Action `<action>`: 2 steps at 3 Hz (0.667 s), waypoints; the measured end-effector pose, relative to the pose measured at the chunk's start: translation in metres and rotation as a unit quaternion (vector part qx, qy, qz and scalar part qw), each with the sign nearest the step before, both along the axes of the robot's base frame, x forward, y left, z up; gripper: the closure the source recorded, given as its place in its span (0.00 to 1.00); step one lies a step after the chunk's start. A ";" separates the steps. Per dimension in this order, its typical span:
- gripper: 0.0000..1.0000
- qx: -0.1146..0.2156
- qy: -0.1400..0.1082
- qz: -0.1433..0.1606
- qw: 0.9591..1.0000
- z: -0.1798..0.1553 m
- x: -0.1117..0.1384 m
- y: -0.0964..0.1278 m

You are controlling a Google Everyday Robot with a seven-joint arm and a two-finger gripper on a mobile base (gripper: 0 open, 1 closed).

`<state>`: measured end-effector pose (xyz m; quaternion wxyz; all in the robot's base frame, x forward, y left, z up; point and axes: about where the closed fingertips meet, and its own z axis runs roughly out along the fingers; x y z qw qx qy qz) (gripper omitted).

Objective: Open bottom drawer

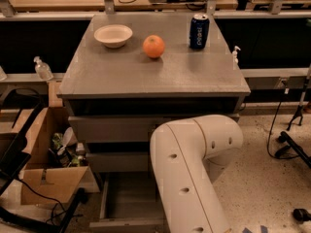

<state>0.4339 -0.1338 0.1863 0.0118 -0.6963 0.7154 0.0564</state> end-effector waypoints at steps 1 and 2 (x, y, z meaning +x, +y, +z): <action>1.00 0.000 0.000 0.000 1.000 0.000 0.000 0.000; 1.00 0.000 0.002 -0.002 1.000 0.002 -0.001 0.000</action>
Offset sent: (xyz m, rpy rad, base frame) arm 0.0040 -0.0083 -0.0203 0.0117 0.0401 -0.0477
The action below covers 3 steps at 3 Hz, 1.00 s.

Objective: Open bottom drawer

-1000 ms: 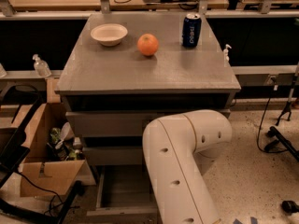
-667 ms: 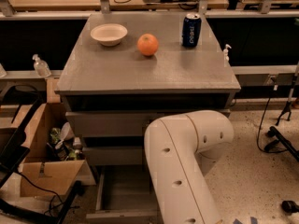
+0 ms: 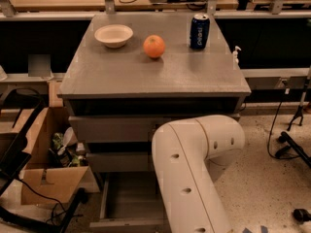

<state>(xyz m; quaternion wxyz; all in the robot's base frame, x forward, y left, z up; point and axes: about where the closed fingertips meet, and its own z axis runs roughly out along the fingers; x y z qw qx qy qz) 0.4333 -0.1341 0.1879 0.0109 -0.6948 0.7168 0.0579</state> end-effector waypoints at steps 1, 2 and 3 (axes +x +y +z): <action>1.00 0.000 0.000 0.000 1.000 0.000 0.000 0.000; 1.00 0.000 0.016 -0.006 1.000 -0.002 -0.020 -0.005; 1.00 0.000 0.017 -0.006 1.000 0.000 -0.017 -0.005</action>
Offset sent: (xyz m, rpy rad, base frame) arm -0.1549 -0.0341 -0.0385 -0.0033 0.2348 -0.0868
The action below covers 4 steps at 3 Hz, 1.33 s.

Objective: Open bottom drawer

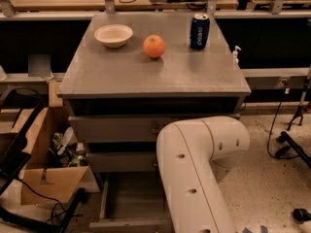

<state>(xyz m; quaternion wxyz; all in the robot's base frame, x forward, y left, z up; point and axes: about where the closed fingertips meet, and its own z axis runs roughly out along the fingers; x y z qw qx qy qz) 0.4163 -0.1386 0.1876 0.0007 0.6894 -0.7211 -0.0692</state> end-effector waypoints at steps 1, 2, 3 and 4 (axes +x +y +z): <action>1.00 0.000 0.000 0.000 1.000 0.000 0.003 0.000; 1.00 0.000 0.000 0.000 1.000 0.000 0.006 0.001; 1.00 0.000 0.000 0.000 1.000 0.000 0.008 0.001; 0.74 0.000 0.000 0.000 1.000 0.000 0.009 0.001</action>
Offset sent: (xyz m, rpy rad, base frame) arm -0.1937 -0.0450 -0.0202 -0.0177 0.3083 -0.0858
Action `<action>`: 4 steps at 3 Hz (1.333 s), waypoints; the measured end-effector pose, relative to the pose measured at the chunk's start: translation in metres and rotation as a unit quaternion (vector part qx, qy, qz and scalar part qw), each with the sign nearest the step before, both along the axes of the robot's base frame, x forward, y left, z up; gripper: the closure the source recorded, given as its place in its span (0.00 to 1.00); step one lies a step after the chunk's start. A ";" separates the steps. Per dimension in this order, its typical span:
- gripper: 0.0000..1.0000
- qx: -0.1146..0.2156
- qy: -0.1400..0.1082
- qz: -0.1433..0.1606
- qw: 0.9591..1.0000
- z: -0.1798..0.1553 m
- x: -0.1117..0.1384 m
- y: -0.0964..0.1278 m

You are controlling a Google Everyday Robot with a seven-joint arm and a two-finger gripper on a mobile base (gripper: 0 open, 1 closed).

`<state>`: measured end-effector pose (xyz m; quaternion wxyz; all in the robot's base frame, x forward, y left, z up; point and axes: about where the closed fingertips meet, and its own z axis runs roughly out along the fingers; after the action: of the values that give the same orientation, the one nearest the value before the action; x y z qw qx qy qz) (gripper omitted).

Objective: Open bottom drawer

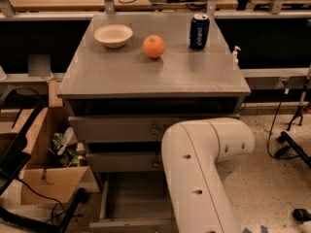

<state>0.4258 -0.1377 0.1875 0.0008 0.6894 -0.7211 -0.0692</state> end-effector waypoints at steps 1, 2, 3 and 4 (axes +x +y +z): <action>0.50 0.000 0.000 0.000 1.000 0.000 0.002 0.000; 0.27 0.000 0.000 0.000 1.000 0.000 0.002 0.000; 0.04 0.000 0.001 0.000 1.000 -0.001 0.001 0.000; 0.00 0.000 0.001 0.000 1.000 -0.001 0.001 0.000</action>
Offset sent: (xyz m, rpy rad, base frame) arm 0.0015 0.0001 0.0000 0.0000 0.0000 0.0000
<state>0.4263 -0.1375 0.1867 0.0017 0.6894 -0.7210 -0.0700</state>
